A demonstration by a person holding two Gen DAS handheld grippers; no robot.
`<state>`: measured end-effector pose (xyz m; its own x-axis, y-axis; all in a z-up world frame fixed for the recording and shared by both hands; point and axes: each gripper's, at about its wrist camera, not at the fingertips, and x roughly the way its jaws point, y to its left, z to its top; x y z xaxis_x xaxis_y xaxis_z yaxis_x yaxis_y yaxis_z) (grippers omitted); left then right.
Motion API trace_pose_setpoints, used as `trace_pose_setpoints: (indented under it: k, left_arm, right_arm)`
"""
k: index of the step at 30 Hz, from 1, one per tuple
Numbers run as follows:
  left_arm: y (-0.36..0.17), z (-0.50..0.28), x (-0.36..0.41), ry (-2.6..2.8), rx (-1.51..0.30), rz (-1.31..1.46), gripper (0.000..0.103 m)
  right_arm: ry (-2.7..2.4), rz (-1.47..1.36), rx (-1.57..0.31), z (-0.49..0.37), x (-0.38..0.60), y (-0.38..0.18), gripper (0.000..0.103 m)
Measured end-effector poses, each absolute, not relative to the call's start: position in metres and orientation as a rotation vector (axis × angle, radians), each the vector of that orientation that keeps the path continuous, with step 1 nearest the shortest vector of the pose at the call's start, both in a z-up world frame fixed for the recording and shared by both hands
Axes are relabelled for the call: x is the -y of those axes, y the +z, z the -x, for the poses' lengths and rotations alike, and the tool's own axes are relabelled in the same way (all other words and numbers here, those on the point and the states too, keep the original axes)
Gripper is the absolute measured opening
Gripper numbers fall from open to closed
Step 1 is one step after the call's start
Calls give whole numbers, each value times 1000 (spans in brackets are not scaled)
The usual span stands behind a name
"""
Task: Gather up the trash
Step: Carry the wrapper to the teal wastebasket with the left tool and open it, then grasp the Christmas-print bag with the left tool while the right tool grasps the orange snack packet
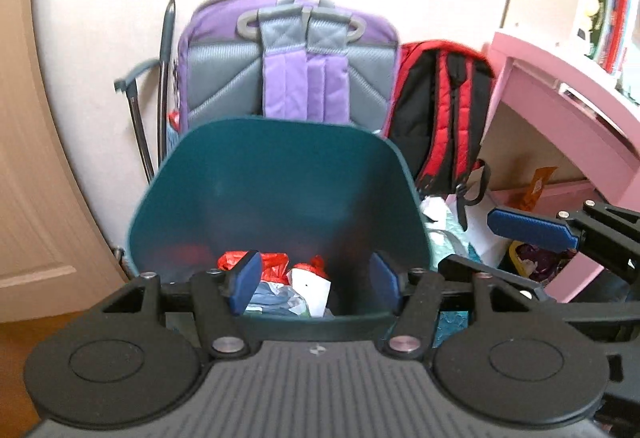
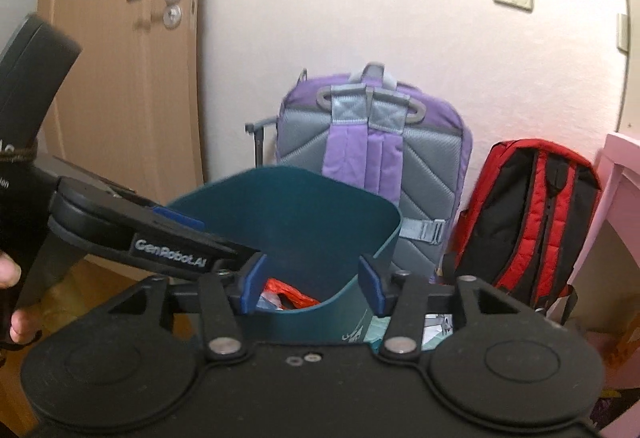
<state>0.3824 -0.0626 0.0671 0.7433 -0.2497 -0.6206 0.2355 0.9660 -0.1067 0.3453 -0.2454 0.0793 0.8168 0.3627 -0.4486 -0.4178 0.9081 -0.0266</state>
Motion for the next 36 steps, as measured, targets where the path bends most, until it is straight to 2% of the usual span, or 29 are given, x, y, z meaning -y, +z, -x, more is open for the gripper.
trace_pose_setpoints:
  k: [3,10,13,20,25,27,29,36]
  left_arm:
    - [80,-361,59,-266,-651,30,79]
    - [100,-304,54,-292,-612,18,80]
    - [106,-282,49,-303,-599,23,84]
    - [103,-237,29,-302,-602,33,85]
    - [79,-213,1,-279,-632,40,87]
    - [64,-207,-12,-272,-649,56,98]
    - [47,-203,-25,-267,-662,74,102]
    - [-39,-217,-68,-220,-805,124,102]
  right_arm:
    - [428,98,-436,-326,252,91,53]
    - [440,114,-430,-278,254,107,53]
    - [462,110,-427,-257,252,111,54]
    - [530,82,-450,-222,241,102,54]
    - [597,46,-499,-209,228,74,54]
    - [621,35,-532,-209,221,58,54]
    - [639,35,-575,-211,212,39,54]
    - [664,66,-756,-228,177,-44,54]
